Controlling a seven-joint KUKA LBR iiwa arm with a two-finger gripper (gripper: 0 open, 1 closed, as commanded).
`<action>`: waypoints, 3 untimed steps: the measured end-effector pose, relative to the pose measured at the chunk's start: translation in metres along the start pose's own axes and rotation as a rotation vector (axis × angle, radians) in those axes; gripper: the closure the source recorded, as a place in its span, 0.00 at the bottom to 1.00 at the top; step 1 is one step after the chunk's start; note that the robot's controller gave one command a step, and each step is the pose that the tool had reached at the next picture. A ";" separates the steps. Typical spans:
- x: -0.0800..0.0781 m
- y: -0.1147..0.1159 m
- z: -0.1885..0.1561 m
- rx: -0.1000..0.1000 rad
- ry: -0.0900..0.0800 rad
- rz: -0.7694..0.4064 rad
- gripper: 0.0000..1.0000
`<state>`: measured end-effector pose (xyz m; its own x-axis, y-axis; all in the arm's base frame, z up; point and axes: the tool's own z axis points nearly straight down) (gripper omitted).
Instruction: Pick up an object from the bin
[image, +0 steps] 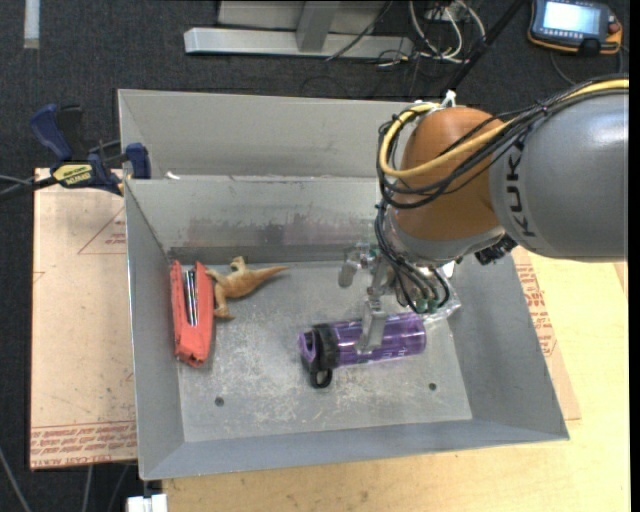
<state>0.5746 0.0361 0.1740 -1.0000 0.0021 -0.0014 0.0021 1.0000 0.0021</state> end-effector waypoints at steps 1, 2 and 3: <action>0.000 0.000 0.000 0.000 0.000 0.000 0.00; 0.000 -0.008 0.015 -0.001 -0.008 -0.097 0.00; 0.016 -0.029 0.077 0.001 -0.006 -0.337 0.00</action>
Offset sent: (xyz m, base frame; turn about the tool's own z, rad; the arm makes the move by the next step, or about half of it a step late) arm -0.0063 -0.0525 -0.0805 -0.3730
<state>0.5584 0.0077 0.0967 -0.9445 -0.3285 -0.0074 -0.3285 0.9445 -0.0001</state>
